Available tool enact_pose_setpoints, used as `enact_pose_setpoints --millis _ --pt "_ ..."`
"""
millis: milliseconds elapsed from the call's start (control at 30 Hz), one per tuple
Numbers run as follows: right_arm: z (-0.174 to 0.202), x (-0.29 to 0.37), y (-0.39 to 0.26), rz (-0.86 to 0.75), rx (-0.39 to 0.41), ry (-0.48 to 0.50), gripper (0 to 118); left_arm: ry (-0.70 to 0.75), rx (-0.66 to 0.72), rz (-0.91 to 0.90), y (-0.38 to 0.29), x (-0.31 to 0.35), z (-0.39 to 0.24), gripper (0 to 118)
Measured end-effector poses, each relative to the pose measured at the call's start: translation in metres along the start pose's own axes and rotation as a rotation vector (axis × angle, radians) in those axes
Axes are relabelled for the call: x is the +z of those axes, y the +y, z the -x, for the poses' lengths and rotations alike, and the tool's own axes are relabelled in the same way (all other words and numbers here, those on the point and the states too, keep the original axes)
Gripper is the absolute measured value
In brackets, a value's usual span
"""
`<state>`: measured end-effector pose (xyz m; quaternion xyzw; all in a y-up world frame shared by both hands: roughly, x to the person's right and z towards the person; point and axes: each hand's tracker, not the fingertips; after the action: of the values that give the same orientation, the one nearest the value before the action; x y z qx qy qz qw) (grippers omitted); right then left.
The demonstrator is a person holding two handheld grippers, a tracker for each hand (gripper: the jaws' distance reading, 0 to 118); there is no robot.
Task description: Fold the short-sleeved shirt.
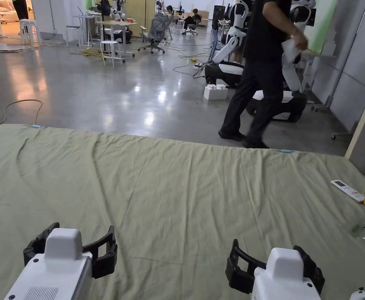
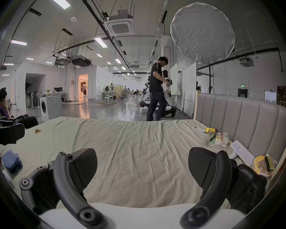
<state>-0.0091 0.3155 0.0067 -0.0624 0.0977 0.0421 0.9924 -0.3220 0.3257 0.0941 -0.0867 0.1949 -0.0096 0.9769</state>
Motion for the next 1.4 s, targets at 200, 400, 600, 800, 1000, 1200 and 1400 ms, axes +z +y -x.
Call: enact_pose_setpoints --millis 200,400,600,800,1000,1200,1400 --pt "-0.006 -0.004 -0.001 0.001 -0.041 0.027 117 -0.008 0.018 0.007 0.004 -0.003 0.002 103" --pt "-0.001 -0.007 0.0 0.007 0.026 0.024 118 -0.012 0.021 -0.008 0.006 -0.004 0.001 105" --pt "-0.001 -0.007 0.008 -0.003 -0.013 0.023 118 -0.013 0.039 -0.015 0.008 -0.003 0.0 107" --pt "0.0 -0.011 0.015 0.023 -0.064 -0.008 118 -0.019 0.05 -0.014 0.009 -0.002 -0.001 112" --pt "-0.002 -0.014 0.021 0.097 -0.152 -0.013 118 -0.023 0.047 -0.012 0.011 -0.002 -0.001 112" --pt "-0.003 -0.018 0.028 0.151 -0.166 -0.033 118 -0.018 0.063 0.011 0.011 -0.004 0.004 112" --pt "-0.003 -0.02 0.029 0.19 -0.166 -0.06 118 -0.002 0.076 0.028 0.009 -0.006 0.005 112"
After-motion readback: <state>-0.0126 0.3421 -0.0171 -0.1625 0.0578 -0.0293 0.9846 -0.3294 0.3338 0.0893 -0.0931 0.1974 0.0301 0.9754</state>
